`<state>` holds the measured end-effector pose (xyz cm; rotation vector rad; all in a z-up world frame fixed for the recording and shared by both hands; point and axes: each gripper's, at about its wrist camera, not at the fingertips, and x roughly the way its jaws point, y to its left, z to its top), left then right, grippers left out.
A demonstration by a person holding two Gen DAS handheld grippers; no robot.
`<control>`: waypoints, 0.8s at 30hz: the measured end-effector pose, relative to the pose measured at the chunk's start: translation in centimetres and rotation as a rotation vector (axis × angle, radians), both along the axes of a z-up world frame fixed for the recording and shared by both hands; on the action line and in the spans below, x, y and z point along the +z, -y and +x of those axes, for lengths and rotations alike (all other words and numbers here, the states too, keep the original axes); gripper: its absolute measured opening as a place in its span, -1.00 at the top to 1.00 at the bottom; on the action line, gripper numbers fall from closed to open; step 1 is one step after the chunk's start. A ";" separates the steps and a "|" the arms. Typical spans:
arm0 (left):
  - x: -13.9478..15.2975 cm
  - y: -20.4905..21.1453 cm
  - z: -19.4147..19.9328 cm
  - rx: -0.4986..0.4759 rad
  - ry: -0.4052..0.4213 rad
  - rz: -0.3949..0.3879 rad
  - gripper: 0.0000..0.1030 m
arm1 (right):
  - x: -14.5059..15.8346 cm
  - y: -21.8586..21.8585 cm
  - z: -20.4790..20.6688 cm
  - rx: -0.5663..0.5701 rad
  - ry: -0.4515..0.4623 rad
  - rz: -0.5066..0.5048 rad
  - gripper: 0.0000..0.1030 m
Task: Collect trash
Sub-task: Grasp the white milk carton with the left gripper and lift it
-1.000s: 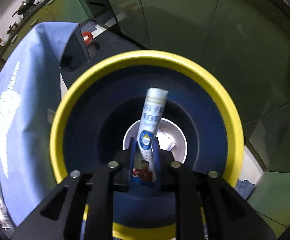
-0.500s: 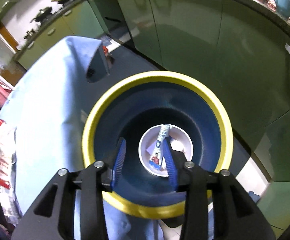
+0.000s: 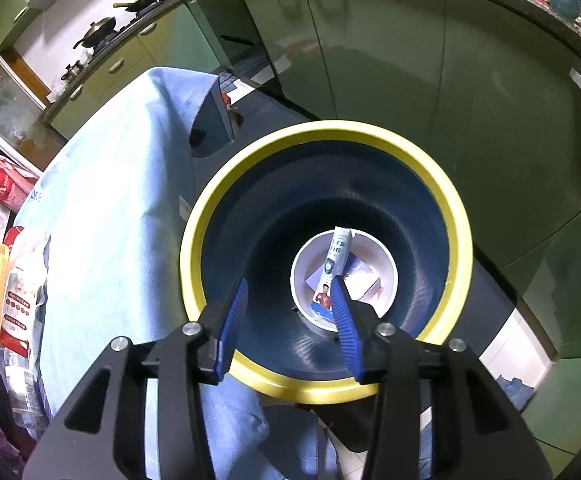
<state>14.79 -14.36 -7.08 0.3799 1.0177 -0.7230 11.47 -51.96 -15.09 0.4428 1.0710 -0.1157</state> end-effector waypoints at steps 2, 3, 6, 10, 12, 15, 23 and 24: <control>-0.4 0.1 0.6 -0.003 -0.035 -0.006 -0.91 | 0.0 -0.2 0.1 0.007 -0.001 -0.005 0.20; -0.6 0.2 0.9 -0.003 -0.056 -0.010 -0.91 | -0.1 -0.3 0.3 0.013 -0.003 -0.008 0.20; -1.2 0.4 1.7 -0.001 -0.109 -0.018 -0.91 | -0.3 -0.5 0.4 0.019 -0.004 0.001 0.20; -2.0 0.5 2.6 0.015 -0.151 -0.005 -0.91 | -0.7 -0.8 0.6 0.028 -0.008 0.006 0.20; -2.2 0.4 3.0 0.027 -0.139 0.012 -0.91 | -0.9 -0.8 0.6 0.028 -0.010 0.007 0.20; -2.5 0.2 3.6 0.050 -0.124 0.038 -0.91 | -1.0 -0.8 0.7 0.028 -0.014 0.010 0.19; -4.2 0.3 4.6 0.057 -0.167 0.087 -0.91 | -0.8 -0.9 0.7 0.034 -0.015 0.016 0.19; -4.2 0.4 4.5 0.051 -0.164 0.085 -0.91 | -0.8 -0.9 0.8 0.034 -0.016 0.014 0.19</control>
